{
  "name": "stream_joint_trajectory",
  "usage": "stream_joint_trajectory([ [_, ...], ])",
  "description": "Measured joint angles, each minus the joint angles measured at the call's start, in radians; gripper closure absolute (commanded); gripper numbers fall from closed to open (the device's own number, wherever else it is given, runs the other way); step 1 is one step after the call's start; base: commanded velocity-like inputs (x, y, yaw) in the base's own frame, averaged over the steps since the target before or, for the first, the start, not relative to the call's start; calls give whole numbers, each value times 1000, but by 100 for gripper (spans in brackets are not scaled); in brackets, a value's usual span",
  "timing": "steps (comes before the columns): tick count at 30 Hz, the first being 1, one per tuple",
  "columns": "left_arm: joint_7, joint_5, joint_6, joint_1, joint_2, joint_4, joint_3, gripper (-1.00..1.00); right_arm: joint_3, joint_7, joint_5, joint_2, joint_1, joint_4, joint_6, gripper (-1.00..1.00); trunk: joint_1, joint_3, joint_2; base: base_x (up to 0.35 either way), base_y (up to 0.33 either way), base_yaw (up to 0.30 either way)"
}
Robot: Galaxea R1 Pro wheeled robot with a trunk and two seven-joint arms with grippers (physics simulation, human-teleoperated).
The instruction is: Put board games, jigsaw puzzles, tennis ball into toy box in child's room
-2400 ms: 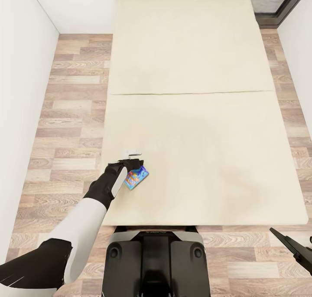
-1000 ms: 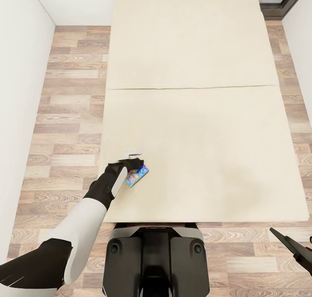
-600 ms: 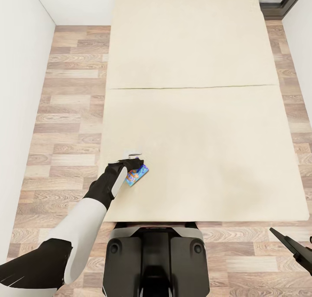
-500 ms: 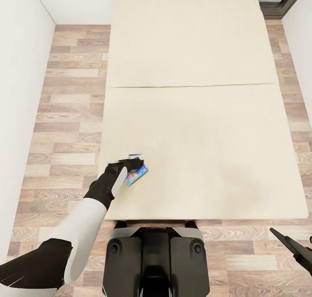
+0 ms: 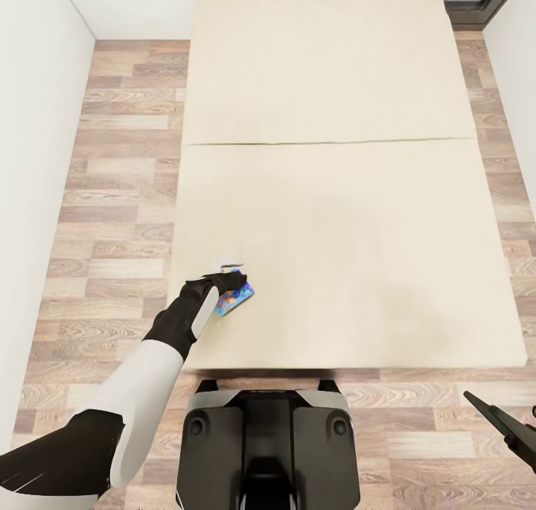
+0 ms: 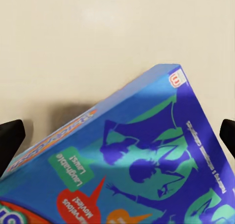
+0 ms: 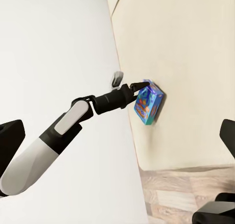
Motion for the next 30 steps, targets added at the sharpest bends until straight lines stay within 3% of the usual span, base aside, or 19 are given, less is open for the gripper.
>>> stream_joint_trajectory([
  [30, 0, -1, 0, 0, 1, 0, 0, -100, 0, -1, 0, 0, 0, 0, 0, -100, 0, 0, 0, -151, -54, 0],
])
